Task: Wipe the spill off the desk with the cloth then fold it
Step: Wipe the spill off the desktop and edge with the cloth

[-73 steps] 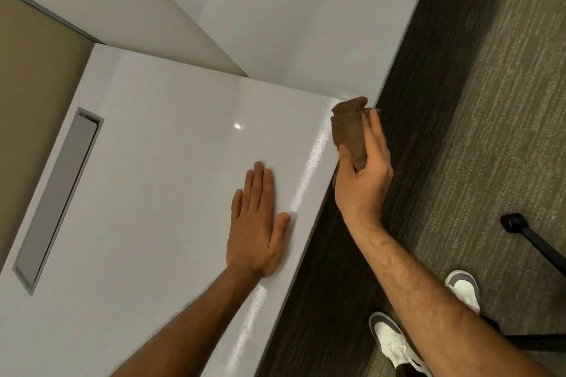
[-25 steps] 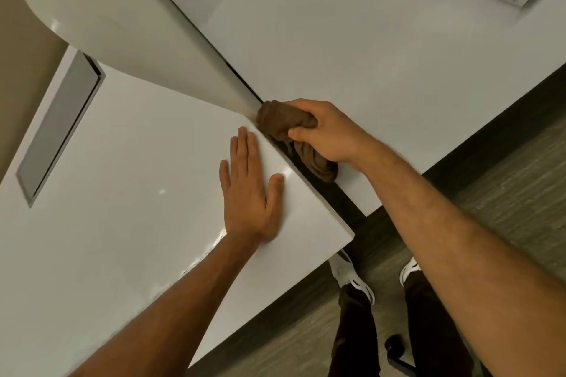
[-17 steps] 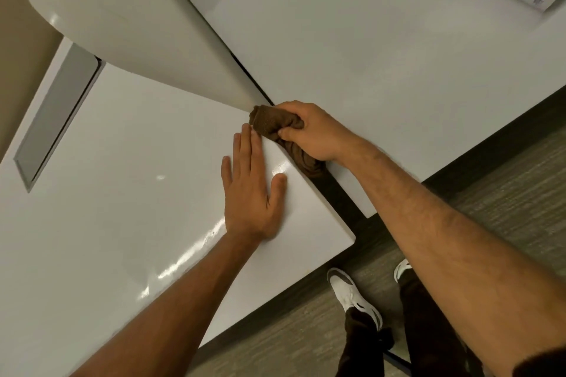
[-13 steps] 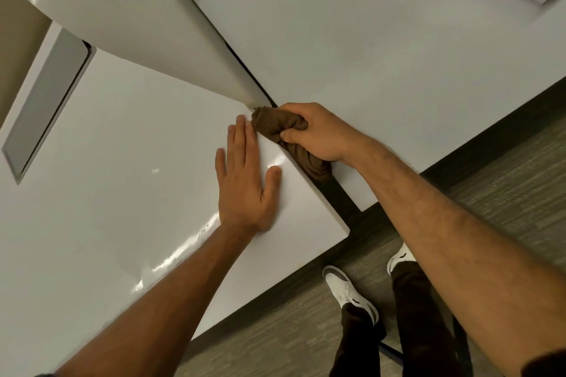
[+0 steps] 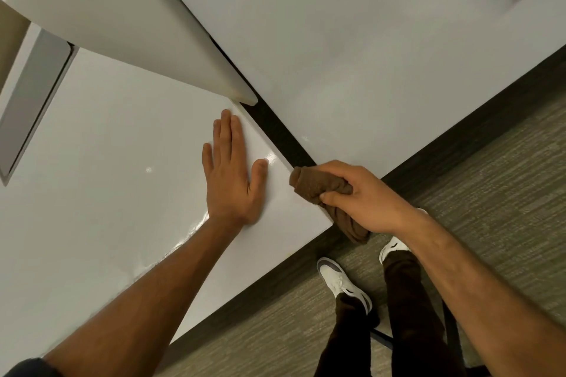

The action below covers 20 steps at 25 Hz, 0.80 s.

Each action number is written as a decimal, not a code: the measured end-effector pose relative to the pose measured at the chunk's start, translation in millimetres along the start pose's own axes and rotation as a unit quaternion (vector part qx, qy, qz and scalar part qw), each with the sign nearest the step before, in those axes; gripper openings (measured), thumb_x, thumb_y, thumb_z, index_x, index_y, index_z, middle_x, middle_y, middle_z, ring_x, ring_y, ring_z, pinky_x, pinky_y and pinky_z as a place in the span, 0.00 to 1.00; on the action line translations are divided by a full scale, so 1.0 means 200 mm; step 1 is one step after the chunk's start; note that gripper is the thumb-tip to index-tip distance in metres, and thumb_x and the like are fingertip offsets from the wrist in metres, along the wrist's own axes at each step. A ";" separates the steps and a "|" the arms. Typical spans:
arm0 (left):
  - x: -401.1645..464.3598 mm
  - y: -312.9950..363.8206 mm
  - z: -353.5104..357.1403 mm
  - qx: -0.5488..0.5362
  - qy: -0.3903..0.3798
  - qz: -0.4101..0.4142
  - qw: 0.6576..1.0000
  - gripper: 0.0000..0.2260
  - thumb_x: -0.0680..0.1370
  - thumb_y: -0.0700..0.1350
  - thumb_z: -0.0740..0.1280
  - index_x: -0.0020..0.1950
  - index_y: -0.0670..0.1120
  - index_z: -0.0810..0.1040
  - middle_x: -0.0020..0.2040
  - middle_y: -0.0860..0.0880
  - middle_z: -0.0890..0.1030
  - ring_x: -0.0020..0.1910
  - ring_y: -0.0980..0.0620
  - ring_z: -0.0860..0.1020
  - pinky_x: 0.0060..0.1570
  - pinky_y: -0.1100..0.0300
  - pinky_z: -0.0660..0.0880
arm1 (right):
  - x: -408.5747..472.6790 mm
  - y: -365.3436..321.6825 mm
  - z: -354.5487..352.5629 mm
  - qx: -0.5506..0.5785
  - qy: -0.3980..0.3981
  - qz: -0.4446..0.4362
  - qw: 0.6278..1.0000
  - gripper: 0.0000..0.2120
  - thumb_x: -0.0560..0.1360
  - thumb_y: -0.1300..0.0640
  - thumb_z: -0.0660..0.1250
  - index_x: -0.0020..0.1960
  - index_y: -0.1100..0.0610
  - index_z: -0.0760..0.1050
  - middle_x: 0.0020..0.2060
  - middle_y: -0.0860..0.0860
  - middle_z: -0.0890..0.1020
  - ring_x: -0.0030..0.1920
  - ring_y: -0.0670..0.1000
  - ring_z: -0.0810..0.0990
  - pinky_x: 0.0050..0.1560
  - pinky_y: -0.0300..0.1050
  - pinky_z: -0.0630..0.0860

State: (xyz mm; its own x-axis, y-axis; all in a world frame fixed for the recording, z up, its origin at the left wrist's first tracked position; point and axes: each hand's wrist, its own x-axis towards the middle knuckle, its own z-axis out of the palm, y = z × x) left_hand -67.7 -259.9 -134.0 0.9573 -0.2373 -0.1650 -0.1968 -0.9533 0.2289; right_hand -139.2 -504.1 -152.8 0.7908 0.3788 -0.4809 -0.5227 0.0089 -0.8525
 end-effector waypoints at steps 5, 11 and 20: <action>0.00 0.01 0.00 -0.004 -0.001 -0.008 1.000 0.35 0.83 0.58 0.54 0.85 0.47 0.44 0.86 0.52 0.44 0.85 0.51 0.44 0.81 0.45 0.42 | -0.20 0.06 -0.09 -0.022 -0.069 0.028 0.997 0.22 0.77 0.65 0.68 0.64 0.43 0.78 0.54 0.44 0.83 0.55 0.47 0.82 0.63 0.51 0.78; 0.00 0.00 0.00 -0.005 -0.002 -0.007 1.000 0.35 0.83 0.58 0.54 0.85 0.49 0.43 0.86 0.53 0.43 0.84 0.51 0.43 0.81 0.48 0.40 | 0.15 -0.23 -0.19 0.027 0.046 -0.047 0.998 0.19 0.80 0.60 0.67 0.62 0.38 0.77 0.51 0.40 0.85 0.53 0.38 0.82 0.51 0.32 0.78; 0.00 0.01 0.01 -0.004 0.004 -0.008 1.000 0.33 0.84 0.60 0.49 0.85 0.48 0.44 0.86 0.50 0.45 0.84 0.53 0.42 0.82 0.48 0.41 | 0.59 -0.40 0.14 -0.045 0.035 -0.096 0.994 0.24 0.81 0.57 0.65 0.76 0.49 0.66 0.71 0.48 0.72 0.70 0.49 0.72 0.72 0.46 0.69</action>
State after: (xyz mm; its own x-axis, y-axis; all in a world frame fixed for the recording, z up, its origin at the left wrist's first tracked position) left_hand -68.9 -261.7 -136.0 0.9619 -0.2213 -0.1606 -0.1805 -0.9551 0.2350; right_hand -12.0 -434.9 -135.4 0.8951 0.3127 -0.3177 -0.3314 -0.0097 -0.9434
